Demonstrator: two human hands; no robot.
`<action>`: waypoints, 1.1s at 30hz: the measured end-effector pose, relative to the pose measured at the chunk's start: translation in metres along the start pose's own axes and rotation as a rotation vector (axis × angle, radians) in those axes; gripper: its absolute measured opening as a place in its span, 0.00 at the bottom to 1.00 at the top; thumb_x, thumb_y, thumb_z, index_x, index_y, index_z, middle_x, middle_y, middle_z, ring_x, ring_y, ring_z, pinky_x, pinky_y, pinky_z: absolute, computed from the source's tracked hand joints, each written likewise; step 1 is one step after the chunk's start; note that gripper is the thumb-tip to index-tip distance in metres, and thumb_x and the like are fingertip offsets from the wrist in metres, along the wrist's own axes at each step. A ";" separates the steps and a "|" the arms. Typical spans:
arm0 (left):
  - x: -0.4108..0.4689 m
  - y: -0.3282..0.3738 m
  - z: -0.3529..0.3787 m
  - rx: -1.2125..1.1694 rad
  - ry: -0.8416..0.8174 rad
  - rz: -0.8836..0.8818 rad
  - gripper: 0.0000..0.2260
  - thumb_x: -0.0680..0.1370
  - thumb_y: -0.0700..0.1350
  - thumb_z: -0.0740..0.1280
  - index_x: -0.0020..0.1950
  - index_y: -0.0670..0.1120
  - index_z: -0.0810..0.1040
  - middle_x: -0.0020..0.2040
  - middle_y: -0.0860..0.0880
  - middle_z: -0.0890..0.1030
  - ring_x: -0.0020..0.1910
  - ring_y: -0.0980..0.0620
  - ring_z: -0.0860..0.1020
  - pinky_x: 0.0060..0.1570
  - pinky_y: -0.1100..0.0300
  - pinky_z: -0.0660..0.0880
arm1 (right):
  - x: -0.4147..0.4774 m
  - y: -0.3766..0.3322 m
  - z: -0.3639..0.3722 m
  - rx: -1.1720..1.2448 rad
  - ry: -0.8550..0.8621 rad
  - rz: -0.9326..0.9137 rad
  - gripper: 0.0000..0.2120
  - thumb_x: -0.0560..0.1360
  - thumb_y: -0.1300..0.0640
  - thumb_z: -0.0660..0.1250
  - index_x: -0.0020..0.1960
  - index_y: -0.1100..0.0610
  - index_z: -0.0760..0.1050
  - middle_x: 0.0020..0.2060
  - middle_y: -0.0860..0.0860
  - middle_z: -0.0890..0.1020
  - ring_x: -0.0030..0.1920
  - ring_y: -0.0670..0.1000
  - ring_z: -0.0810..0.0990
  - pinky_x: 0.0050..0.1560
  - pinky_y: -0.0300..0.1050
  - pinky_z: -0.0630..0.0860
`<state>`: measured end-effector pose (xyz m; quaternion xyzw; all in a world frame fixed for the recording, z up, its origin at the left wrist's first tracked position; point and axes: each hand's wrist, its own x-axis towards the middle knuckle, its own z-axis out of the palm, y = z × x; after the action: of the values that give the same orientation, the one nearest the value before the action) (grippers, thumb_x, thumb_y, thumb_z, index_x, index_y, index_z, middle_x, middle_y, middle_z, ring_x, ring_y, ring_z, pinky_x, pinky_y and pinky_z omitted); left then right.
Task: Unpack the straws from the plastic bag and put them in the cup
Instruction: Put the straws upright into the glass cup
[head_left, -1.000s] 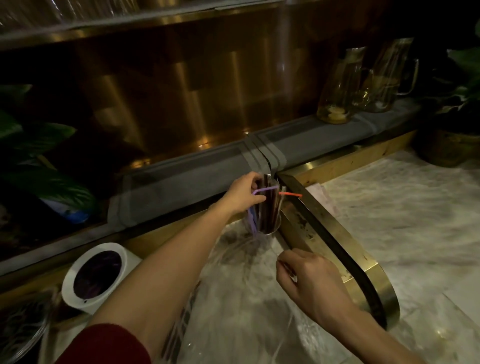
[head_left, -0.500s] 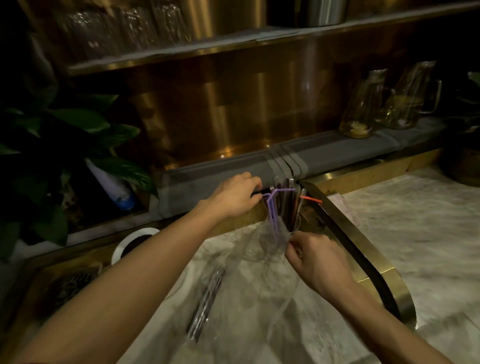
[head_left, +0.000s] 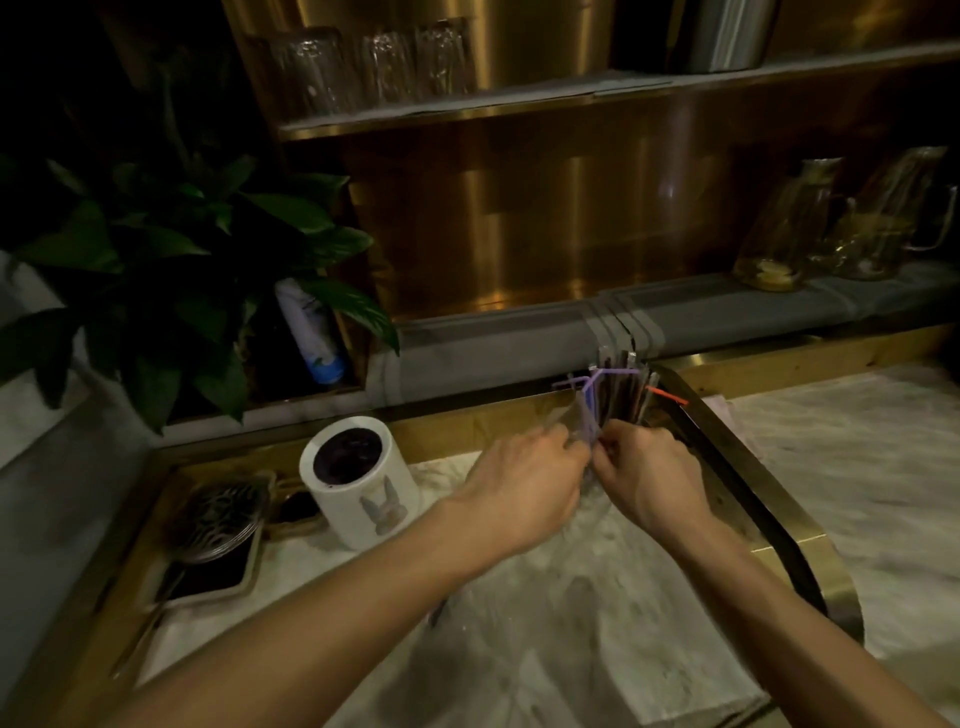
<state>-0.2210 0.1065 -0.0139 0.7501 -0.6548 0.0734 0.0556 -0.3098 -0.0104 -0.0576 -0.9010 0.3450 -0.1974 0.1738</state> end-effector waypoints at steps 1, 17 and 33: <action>-0.002 0.004 0.005 -0.024 -0.031 -0.014 0.11 0.78 0.44 0.59 0.58 0.43 0.74 0.53 0.42 0.76 0.51 0.42 0.76 0.44 0.51 0.72 | -0.001 -0.001 -0.001 0.010 -0.012 0.001 0.09 0.76 0.49 0.61 0.39 0.51 0.72 0.32 0.49 0.78 0.33 0.53 0.79 0.33 0.48 0.75; -0.007 -0.055 0.122 -0.055 -0.562 -0.514 0.16 0.79 0.48 0.57 0.65 0.44 0.70 0.64 0.42 0.73 0.61 0.42 0.73 0.53 0.52 0.70 | -0.027 -0.001 -0.011 -0.027 0.015 -0.104 0.09 0.77 0.49 0.61 0.40 0.50 0.73 0.31 0.48 0.77 0.29 0.49 0.75 0.28 0.43 0.71; 0.006 -0.075 0.217 -0.313 -0.756 -0.653 0.20 0.81 0.48 0.56 0.73 0.45 0.63 0.73 0.42 0.65 0.70 0.42 0.65 0.68 0.51 0.62 | -0.030 0.014 -0.004 -0.001 -0.008 -0.183 0.09 0.73 0.52 0.61 0.36 0.53 0.74 0.30 0.49 0.79 0.30 0.52 0.77 0.29 0.46 0.73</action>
<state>-0.1375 0.0719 -0.2255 0.8721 -0.3643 -0.3223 -0.0531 -0.3395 -0.0002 -0.0678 -0.9297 0.2608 -0.2084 0.1560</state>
